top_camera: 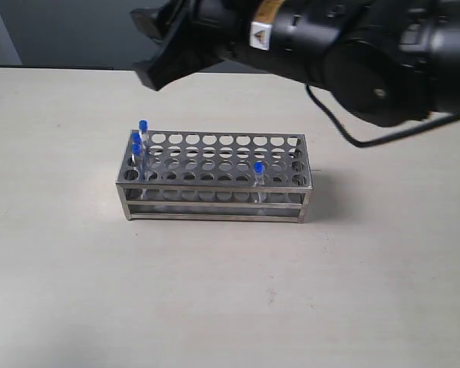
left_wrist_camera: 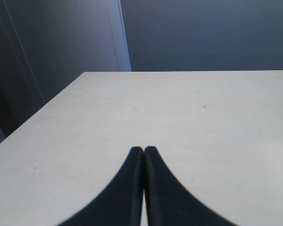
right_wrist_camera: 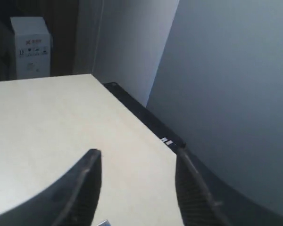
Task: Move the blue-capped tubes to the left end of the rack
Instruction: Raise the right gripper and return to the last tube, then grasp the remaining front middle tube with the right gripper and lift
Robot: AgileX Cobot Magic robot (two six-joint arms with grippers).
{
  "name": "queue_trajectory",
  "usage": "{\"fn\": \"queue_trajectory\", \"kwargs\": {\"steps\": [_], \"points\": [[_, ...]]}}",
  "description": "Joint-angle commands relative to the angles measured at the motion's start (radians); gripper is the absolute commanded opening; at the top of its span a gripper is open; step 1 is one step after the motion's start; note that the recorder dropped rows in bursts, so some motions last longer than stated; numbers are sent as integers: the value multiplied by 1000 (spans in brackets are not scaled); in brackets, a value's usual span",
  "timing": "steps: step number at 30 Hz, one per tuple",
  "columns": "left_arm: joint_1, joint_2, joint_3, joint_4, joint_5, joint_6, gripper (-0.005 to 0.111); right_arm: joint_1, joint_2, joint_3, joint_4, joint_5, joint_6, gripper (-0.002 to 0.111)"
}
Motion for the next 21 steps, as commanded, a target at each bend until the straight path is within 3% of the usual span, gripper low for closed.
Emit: {"fn": "queue_trajectory", "kwargs": {"steps": [1,10,21], "points": [[1,-4,5,-2,-12,-4,0,-62,-135,186,60,-84,-8,48],[1,-4,5,-2,-12,-4,0,-137,-160,505,71,-333,-19,48],[1,-4,5,-2,-12,-4,0,-137,15,528,98,-446,-23,48]]}}
